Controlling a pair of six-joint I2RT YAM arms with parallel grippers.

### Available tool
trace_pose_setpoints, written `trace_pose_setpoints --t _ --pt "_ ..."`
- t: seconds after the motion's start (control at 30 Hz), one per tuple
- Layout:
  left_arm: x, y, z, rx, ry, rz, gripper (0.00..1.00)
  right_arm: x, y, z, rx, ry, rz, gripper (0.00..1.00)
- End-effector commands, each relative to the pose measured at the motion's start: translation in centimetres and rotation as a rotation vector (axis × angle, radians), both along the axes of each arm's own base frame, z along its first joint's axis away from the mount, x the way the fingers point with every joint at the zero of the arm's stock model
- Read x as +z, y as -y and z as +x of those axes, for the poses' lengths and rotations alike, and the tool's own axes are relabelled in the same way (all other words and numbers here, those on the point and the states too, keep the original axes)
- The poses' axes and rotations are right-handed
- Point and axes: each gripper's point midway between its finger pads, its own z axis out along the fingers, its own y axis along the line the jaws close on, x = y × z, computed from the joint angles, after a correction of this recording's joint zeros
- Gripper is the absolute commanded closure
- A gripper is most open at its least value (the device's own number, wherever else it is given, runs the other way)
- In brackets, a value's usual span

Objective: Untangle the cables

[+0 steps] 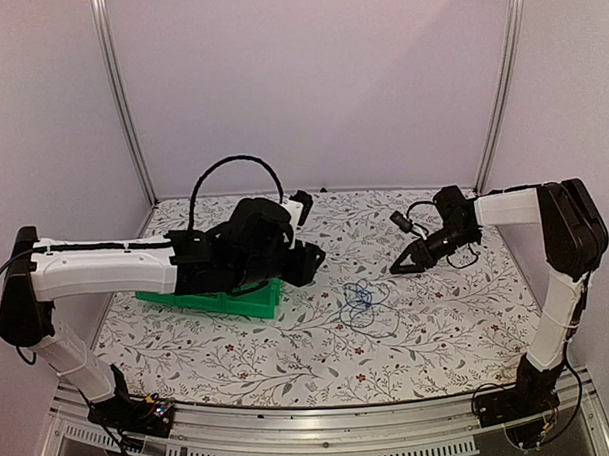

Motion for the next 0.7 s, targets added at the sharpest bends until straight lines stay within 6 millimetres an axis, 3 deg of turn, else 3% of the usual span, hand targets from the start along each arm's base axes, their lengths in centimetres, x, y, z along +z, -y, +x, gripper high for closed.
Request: trace_pose_setpoints --t 0.0,0.13,0.23,0.43,0.53,0.67 --pt "-0.6 1.3 0.2 0.017 0.035 0.055 0.48 -1.9 -2.1 -1.4 0.074 -0.01 -0.074 0.51" --pt "-1.4 1.8 0.1 0.016 0.013 0.037 0.48 -3.4 -2.8 -1.7 0.09 -0.016 -0.123 0.51" --pt "-1.8 2.2 0.0 0.009 0.004 0.024 0.48 -4.2 -2.8 -1.8 0.086 -0.034 -0.139 0.57" --pt "-3.0 3.1 0.2 0.0 -0.008 0.022 0.48 -4.9 -3.0 -1.7 0.094 -0.055 -0.138 0.96" --pt "-3.5 3.9 0.5 -0.015 0.01 0.014 0.46 -4.0 -3.1 -1.4 0.087 -0.035 -0.135 1.0" --pt "-2.9 4.6 1.9 0.028 0.07 -0.019 0.37 -0.2 -3.2 -1.3 0.086 0.041 -0.103 1.0"
